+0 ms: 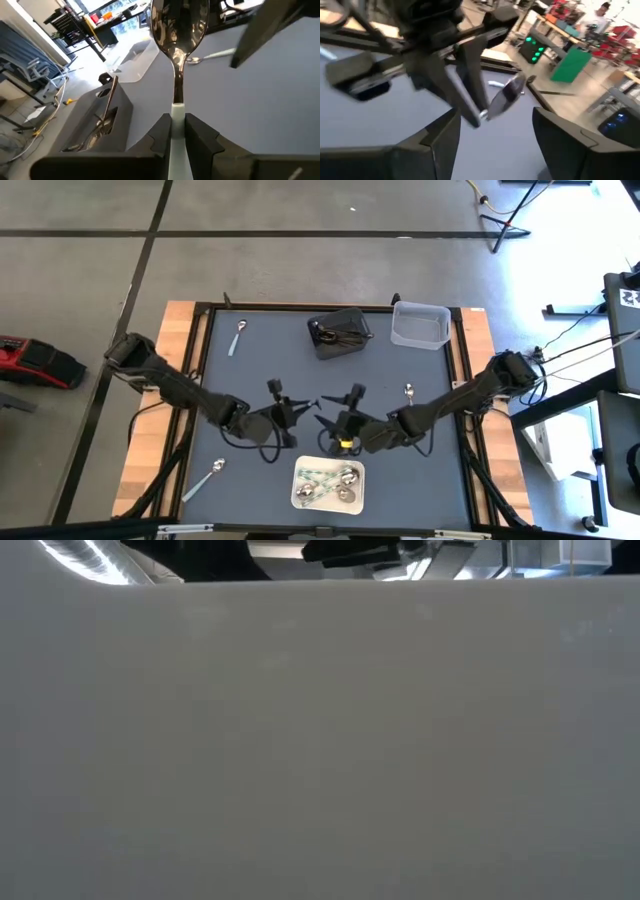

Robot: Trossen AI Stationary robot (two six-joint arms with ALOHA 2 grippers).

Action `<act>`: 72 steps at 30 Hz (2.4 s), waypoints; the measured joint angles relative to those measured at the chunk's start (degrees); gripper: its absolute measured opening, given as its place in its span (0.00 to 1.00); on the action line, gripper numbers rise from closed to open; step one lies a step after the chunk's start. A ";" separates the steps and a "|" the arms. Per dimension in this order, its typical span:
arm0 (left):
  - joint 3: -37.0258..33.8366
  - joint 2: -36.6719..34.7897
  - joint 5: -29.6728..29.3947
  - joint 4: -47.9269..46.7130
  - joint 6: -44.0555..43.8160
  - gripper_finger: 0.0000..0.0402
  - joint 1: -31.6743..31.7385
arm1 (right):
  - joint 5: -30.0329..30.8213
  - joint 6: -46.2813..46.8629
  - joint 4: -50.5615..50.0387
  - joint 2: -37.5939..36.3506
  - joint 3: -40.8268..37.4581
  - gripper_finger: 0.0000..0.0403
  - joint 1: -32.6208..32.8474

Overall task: Sort silverware by color (type)
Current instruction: Put the blue spoon into the transparent bin

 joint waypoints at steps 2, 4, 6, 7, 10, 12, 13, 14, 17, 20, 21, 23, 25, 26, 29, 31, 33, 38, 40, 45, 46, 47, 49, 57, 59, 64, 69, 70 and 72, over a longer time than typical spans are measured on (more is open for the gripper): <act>0.00 0.00 1.75 0.01 1.51 0.10 1.05 | 0.87 -0.20 1.04 0.03 0.00 0.59 -1.30; 0.00 0.00 2.65 0.00 2.76 0.10 1.86 | 0.22 -0.15 1.62 -0.03 0.00 0.59 -2.94; 0.00 -0.01 2.62 0.00 4.29 0.10 2.36 | -0.90 -0.15 1.36 -0.03 0.00 0.59 -4.04; 0.00 -0.02 2.55 -0.02 4.97 0.10 2.49 | -1.22 -0.18 1.27 -0.03 0.00 0.58 -4.34; 0.02 -0.02 2.80 0.15 6.46 0.10 2.55 | -2.03 -0.70 1.26 -0.03 0.00 0.52 -4.88; 0.02 -0.02 2.27 0.15 7.42 0.10 2.55 | -2.66 -2.38 1.25 -0.03 0.00 0.44 -5.31; 0.02 -0.02 1.42 0.15 7.56 0.10 2.56 | -2.75 -3.12 1.27 -0.03 0.00 0.38 -5.46; 0.04 -0.07 0.57 0.15 7.64 0.10 2.63 | -2.76 -3.57 1.27 -0.03 0.00 0.32 -5.62; 0.07 -0.14 -1.41 0.20 8.54 0.10 2.84 | -3.13 -4.70 1.08 -0.03 0.00 0.13 -5.90; 0.10 -0.15 -1.86 0.03 9.44 0.10 3.10 | -3.29 -6.61 0.09 -0.03 0.00 0.03 -5.87; 0.09 -0.15 -1.70 -0.12 9.41 0.10 3.19 | -3.30 -6.72 0.15 -0.03 0.00 0.03 -5.87; 0.09 -0.17 -0.63 -0.05 9.09 0.10 3.43 | -3.32 -6.79 0.10 -0.03 0.00 0.04 -5.84; 0.09 -0.20 -0.27 -0.17 8.54 0.10 3.66 | -3.85 -7.04 -0.10 -0.03 0.00 0.02 -5.84; 0.09 -0.20 -0.23 -0.32 8.41 0.11 3.66 | -4.11 -7.62 -0.28 -0.03 0.00 0.01 -5.84; 0.09 -0.22 0.09 -1.38 7.58 0.18 3.24 | -2.75 -8.55 -2.14 -0.31 0.00 0.02 -5.87; 0.09 -0.40 -0.02 -2.95 7.58 0.23 2.61 | 0.04 -9.16 -5.22 -1.33 0.00 0.02 -5.89; 0.09 -1.30 -0.89 -4.61 7.25 0.28 1.78 | 3.80 -9.69 -9.42 -3.58 0.00 0.01 -5.89; 0.09 -4.86 -2.26 -13.48 2.45 0.33 -0.06 | 9.99 -9.33 -19.37 -10.63 0.02 0.01 -6.83; 0.09 -5.63 -2.28 -17.98 -0.89 0.33 -0.36 | 10.36 -7.82 -24.29 -13.80 0.02 0.01 -8.35; 0.02 -5.81 -2.41 -24.59 -6.37 0.33 0.62 | 9.99 -1.48 -36.97 -19.64 0.07 0.01 -15.03; 0.02 -5.81 -2.33 -25.04 -7.08 0.33 1.00 | 9.86 0.02 -39.75 -20.43 0.08 0.00 -16.73; 0.02 -5.81 -2.28 -25.53 -7.66 0.33 1.46 | 9.47 1.71 -42.99 -21.16 0.08 0.00 -18.58; 0.02 -5.81 -1.49 -25.81 -7.93 0.33 2.32 | 8.03 5.04 -48.46 -22.05 0.05 0.01 -22.79; 0.02 -5.81 1.98 -25.97 -7.97 0.33 4.28 | -1.68 15.94 -64.98 -22.42 0.04 0.01 -39.80; 0.02 -5.79 1.97 -25.95 -7.90 0.33 4.44 | -2.61 16.54 -67.65 -22.28 0.03 0.01 -43.52; 0.02 -5.79 1.98 -25.93 -7.72 0.33 4.54 | -4.89 17.14 -68.96 -21.89 0.00 0.01 -52.48; 0.02 -5.79 1.81 -25.66 -4.60 0.33 4.54 | -9.84 15.58 -67.86 -19.41 0.02 0.01 -61.48; 0.02 -5.79 1.81 -25.66 -4.48 0.33 4.54 | -10.67 15.47 -68.10 -18.69 0.01 0.01 -62.94; 0.02 -5.79 1.81 -25.66 -4.46 0.33 4.54 | -11.72 15.36 -68.84 -17.01 0.02 0.01 -65.43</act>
